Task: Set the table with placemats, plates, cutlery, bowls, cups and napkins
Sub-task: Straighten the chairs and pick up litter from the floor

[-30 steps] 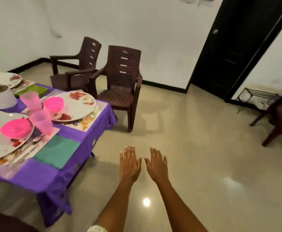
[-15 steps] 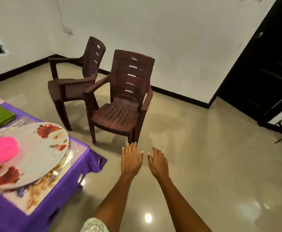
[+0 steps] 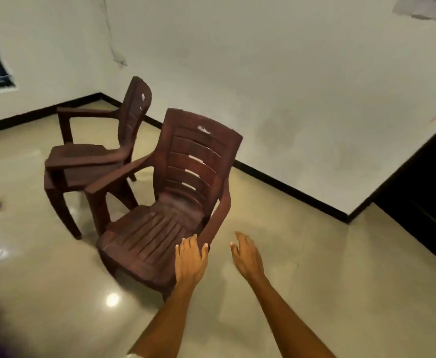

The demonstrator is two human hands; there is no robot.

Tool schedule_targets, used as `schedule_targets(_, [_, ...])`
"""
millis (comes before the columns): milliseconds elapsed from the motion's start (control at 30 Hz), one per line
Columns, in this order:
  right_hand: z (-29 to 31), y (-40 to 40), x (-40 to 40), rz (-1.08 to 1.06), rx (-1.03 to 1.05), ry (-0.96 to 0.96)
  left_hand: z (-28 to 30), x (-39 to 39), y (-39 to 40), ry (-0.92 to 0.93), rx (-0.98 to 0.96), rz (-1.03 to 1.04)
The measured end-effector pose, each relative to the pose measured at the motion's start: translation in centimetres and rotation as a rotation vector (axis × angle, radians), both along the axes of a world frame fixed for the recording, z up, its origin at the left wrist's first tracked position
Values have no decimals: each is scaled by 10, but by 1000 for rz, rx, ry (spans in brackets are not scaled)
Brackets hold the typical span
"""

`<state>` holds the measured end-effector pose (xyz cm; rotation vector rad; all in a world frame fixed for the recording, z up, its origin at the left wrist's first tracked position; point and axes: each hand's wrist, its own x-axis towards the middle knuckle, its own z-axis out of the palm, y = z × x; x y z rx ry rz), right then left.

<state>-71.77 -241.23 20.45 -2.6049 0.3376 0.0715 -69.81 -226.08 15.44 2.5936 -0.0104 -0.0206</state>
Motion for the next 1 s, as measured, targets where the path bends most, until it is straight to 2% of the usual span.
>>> schedule_targets(133, [20, -41, 121, 4, 79, -87, 9, 98, -43, -72, -86, 164])
schedule_targets(233, [31, -53, 218, 66, 102, -147, 12, 181, -66, -19, -163, 283])
schedule_targets(367, [47, -61, 335, 124, 143, -273, 1, 278, -84, -42, -178, 399])
schedule_targets(533, [85, -69, 463, 188, 115, -327, 11, 371, -95, -66, -376, 634])
schedule_targets(800, [81, -52, 621, 526, 15, 32, 36, 479, -108, -207, -662, 754])
schedule_targets(900, [56, -45, 651, 570, 145, 198, 34, 506, -114, -231, -670, 772])
schedule_targets(1000, [42, -47, 664, 574, 409, 362, 30, 525, -128, -201, -682, 858])
